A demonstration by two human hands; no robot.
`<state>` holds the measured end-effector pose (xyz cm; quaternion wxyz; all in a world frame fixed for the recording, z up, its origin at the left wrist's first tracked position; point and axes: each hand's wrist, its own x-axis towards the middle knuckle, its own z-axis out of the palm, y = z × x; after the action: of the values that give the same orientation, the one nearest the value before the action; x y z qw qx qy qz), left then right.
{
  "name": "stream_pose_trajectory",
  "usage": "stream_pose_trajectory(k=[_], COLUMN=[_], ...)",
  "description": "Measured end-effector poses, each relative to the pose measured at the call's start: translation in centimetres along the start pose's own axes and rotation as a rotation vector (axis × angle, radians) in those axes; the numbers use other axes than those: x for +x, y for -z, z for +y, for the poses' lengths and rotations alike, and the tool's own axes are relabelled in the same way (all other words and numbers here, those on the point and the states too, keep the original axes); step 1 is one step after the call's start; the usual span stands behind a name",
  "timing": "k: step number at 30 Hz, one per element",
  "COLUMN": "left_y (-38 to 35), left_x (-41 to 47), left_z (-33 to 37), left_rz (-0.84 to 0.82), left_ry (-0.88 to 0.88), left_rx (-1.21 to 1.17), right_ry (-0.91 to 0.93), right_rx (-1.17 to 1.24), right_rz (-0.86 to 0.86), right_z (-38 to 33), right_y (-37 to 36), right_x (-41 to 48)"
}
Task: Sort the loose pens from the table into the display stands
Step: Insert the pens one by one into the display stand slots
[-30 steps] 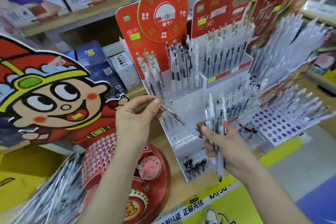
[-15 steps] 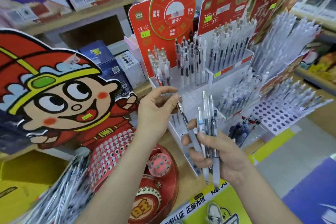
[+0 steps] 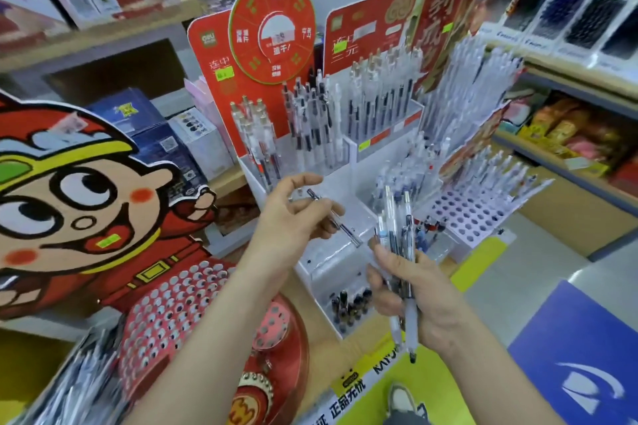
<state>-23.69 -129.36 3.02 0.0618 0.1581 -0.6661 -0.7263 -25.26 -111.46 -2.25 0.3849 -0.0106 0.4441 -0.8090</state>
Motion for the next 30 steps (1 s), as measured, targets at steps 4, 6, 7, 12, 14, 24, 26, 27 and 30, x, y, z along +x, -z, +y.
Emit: stream_pose_trajectory(k=[4,6,7,12,14,24,26,27,30], left_y=[-1.5,-2.1,-2.5,-4.5,-4.9,5.2,6.8,7.5,8.4], left_x=[0.7,1.2,1.4,2.0,2.0,-5.8,-7.1,-7.7,-8.8], left_z=[-0.2,-0.3,-0.4,-0.4,-0.3,1.5,1.1,0.9,0.0], left_rz=[0.104,0.178,0.206,0.275,0.302,0.824,0.852,0.849,0.795], left_ry=[-0.079,-0.109,-0.117,-0.132,-0.139,-0.205,-0.172,-0.156,-0.122], left_rx=[-0.004,0.009,0.005,-0.012,0.027,0.294,0.350,0.369,0.481], right_ry=[-0.006,-0.020,-0.033,-0.155,-0.193,-0.274,-0.303,-0.315,-0.332], right_rx=[0.089,0.073,0.055,-0.015,-0.101,-0.293,-0.291,-0.297,-0.345], right_rz=[0.043,0.063,0.082,0.062,-0.051,-0.290,-0.260,-0.256,-0.267], right_z=[-2.1,-3.4,-4.0,-6.5,-7.2,-4.2,-2.8,-2.1,-0.4], right_y=[2.6,3.6,4.1,5.7,5.7,1.4,-0.6,-1.6,-3.9], right_x=[0.6,1.2,1.5,2.4,2.7,5.8,6.0,6.1,6.0])
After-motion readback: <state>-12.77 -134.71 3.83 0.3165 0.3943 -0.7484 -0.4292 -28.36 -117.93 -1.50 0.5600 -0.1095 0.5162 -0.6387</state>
